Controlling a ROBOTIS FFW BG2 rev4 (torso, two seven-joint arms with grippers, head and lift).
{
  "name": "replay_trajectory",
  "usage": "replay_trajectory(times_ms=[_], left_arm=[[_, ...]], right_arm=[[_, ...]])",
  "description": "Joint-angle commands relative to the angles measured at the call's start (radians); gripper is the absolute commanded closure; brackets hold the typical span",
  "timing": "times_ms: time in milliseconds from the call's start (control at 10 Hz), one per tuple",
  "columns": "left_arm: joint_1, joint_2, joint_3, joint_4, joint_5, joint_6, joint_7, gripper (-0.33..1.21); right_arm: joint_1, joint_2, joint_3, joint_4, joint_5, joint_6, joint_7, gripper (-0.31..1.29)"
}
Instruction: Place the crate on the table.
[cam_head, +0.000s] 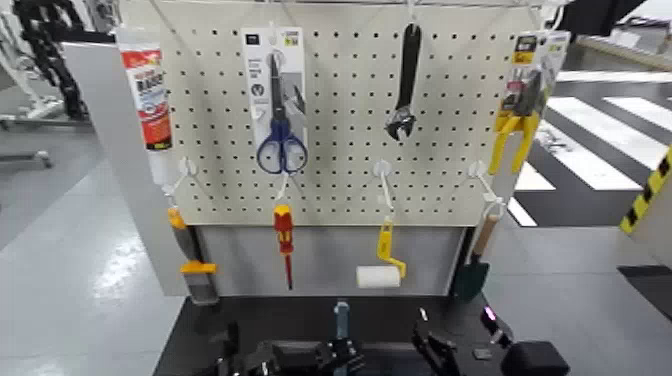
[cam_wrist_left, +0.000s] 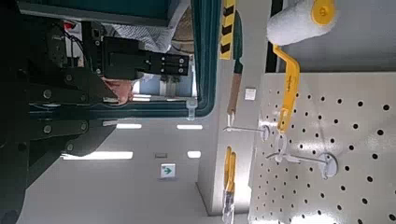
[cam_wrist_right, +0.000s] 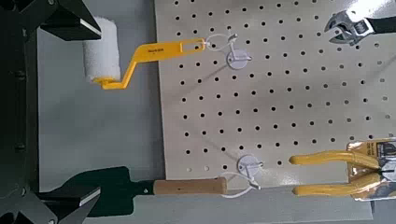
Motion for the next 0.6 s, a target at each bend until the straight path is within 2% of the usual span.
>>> replay_trajectory(times_ms=[100, 600], left_arm=[[-0.008, 0.006, 0.024, -0.001, 0.0, 0.008, 0.011, 1.19], [-0.077, 0.04, 0.023, 0.042, 0.0, 0.021, 0.022, 1.19]], right_arm=[[-0.002, 0.002, 0.003, 0.002, 0.0, -0.003, 0.0, 0.14], [0.0, 0.004, 0.0, 0.008, -0.002, -0.02, 0.0, 0.14]])
